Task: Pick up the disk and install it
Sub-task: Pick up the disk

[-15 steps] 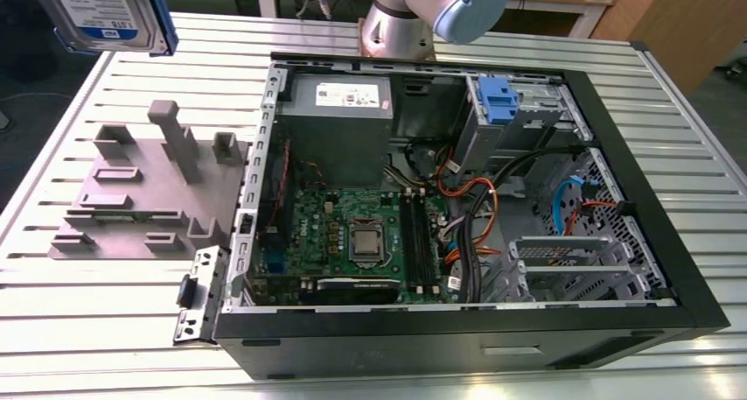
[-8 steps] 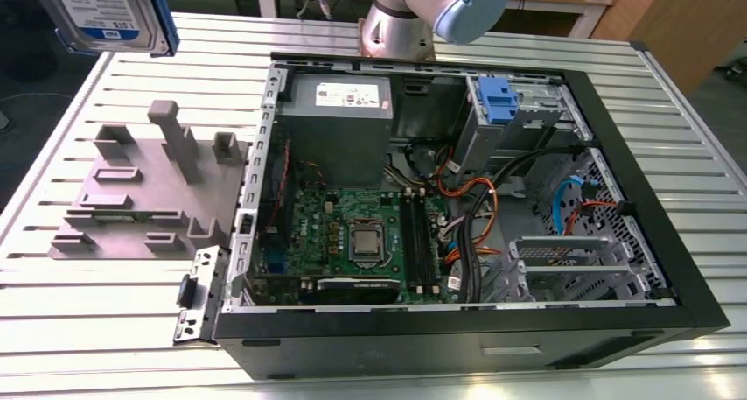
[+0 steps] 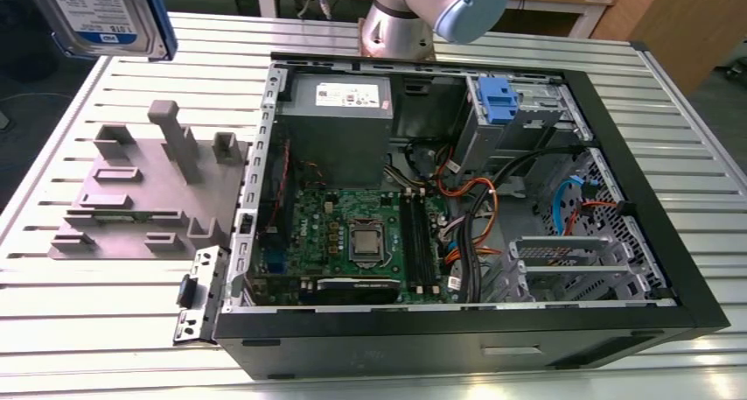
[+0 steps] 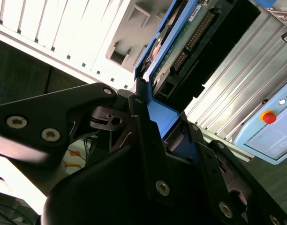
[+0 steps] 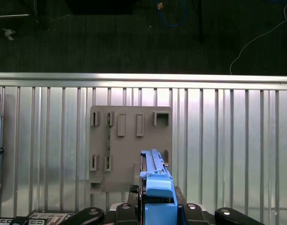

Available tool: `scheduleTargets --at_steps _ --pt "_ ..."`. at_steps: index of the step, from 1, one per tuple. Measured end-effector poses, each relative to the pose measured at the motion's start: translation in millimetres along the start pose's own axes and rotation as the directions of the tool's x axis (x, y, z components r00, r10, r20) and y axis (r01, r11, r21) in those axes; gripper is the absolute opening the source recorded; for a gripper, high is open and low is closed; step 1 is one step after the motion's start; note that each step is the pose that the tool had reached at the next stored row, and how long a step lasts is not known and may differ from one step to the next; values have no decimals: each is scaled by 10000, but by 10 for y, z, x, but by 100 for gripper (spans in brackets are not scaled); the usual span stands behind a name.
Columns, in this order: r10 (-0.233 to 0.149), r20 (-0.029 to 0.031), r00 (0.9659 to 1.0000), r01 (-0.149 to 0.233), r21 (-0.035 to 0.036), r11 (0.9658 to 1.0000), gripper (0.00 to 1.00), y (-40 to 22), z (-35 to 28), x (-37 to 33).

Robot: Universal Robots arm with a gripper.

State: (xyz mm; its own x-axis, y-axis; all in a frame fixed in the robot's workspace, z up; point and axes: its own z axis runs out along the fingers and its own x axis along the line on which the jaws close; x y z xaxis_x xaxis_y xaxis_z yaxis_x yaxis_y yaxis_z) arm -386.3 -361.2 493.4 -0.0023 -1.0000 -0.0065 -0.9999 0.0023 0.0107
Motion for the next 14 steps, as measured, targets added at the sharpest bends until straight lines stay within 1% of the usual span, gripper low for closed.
scheduleTargets --at_steps 6,9,14 --pt "1 -62 10000 -1 -1 10000 36 0 -1 54" --pt "1 -106 9999 -1 1 10000 36 0 0 61" --pt "1 -110 9999 -1 1 10000 36 0 0 61"
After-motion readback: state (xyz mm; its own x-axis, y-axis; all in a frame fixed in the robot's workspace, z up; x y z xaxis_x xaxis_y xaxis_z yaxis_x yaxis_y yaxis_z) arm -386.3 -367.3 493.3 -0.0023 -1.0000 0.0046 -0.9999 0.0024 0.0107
